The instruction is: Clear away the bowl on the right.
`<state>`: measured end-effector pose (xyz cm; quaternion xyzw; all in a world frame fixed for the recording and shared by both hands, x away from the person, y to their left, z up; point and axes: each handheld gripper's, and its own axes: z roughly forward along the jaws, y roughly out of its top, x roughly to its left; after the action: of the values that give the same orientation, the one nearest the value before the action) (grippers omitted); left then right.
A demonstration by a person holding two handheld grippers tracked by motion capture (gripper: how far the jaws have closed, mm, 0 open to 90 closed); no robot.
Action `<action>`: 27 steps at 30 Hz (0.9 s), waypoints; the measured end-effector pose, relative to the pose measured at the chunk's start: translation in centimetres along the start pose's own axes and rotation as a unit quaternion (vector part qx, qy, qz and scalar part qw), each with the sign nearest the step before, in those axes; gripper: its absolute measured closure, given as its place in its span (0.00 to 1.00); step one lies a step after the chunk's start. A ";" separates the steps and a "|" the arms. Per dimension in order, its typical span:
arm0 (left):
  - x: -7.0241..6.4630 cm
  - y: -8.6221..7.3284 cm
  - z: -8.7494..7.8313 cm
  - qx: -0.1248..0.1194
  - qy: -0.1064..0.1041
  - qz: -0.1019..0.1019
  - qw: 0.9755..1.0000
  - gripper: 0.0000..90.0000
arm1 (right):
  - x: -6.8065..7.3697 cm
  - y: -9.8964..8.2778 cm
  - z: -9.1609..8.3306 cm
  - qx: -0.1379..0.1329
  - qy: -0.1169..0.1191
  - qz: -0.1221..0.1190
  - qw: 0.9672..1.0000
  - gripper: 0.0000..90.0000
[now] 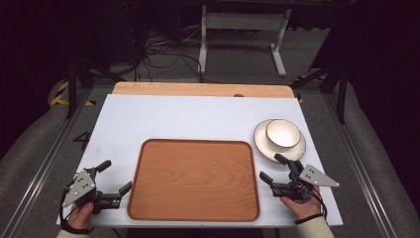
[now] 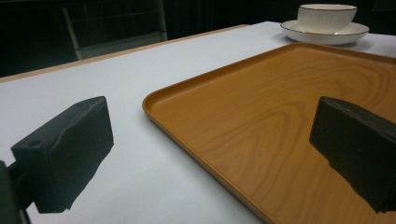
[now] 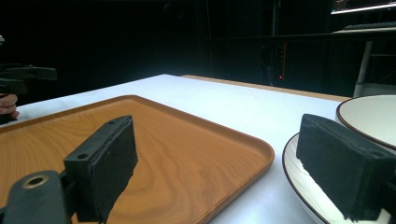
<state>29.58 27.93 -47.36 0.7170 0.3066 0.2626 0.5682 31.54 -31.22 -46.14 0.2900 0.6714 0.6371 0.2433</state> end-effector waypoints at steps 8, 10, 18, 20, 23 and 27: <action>0.1 0.0 0.0 0.006 -0.003 0.001 1.000 0.00 | 0.1 0.0 0.0 0.003 0.004 -0.007 1.000 0.15; 0.0 0.0 0.0 0.004 -0.002 0.000 1.000 0.00 | 0.1 0.0 0.0 0.004 0.004 -0.006 1.000 0.15; 0.0 0.0 0.0 0.005 -0.002 0.001 1.000 0.00 | 0.1 0.0 0.1 0.008 0.005 -0.007 1.000 0.14; 0.0 0.0 0.0 0.005 -0.001 0.000 1.000 0.00 | 0.1 0.1 0.2 0.008 0.005 -0.006 1.000 0.14; 0.0 0.0 0.0 0.005 -0.001 0.000 1.000 0.00 | 0.1 0.1 0.2 0.009 0.004 -0.007 1.000 0.14; 0.0 0.0 0.0 0.005 -0.001 0.000 1.000 0.00 | 0.1 0.1 0.2 0.013 0.002 -0.011 1.000 0.14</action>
<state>29.60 27.93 -47.32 0.7202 0.3069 0.2604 0.5651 31.59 -30.98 -46.05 0.2845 0.6831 0.6264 0.2451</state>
